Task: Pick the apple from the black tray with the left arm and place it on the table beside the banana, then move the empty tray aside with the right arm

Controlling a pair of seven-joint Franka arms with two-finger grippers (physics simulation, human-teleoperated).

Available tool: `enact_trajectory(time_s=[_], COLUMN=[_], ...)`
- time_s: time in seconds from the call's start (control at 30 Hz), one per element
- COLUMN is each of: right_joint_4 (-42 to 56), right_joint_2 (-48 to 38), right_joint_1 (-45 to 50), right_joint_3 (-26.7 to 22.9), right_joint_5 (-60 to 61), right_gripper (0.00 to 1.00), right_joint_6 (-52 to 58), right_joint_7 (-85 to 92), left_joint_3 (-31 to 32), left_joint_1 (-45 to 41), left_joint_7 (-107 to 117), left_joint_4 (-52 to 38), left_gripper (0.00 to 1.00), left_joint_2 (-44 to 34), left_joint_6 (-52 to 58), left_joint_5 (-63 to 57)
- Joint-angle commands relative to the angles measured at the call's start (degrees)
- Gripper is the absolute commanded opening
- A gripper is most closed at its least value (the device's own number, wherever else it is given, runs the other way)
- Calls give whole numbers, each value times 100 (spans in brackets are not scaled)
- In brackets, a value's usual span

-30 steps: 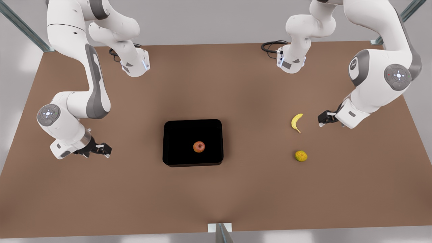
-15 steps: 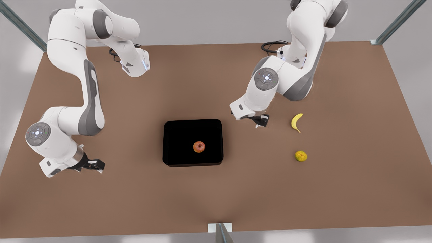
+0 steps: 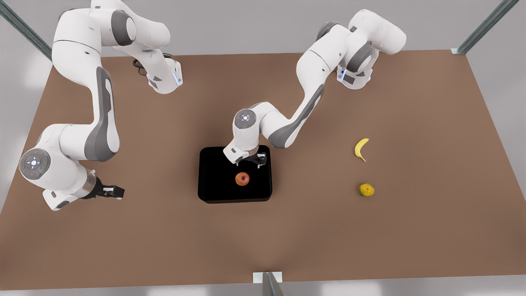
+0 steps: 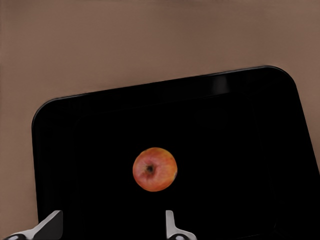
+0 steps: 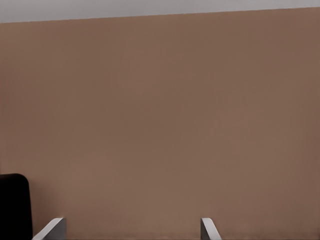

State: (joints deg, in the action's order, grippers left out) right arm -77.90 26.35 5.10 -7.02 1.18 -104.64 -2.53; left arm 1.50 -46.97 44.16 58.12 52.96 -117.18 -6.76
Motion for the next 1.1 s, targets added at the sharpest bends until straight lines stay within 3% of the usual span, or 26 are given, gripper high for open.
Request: enact_trajectory(time_s=[0.0, 0.27, 1.07], right_joint_4=[3, 3, 3], right_joint_2=[-7, -7, -7], right_joint_1=[0, 0, -9], right_joint_3=[-1, -1, -1], right_joint_5=[5, 5, 5], right_gripper=[100, 100, 100], right_joint_6=[93, 93, 93], right_joint_7=[-1, -1, -1], left_joint_3=[-62, -141, -132], left_joint_1=[-5, -84, -242], left_joint_7=[3020, 2554, 2079], left_joint_4=[-11, -600, -266], left_gripper=[100, 100, 100], left_joint_2=[153, 848, 1226], left_joint_6=[-762, -1343, -1764], left_joint_5=[-36, -176, -431])
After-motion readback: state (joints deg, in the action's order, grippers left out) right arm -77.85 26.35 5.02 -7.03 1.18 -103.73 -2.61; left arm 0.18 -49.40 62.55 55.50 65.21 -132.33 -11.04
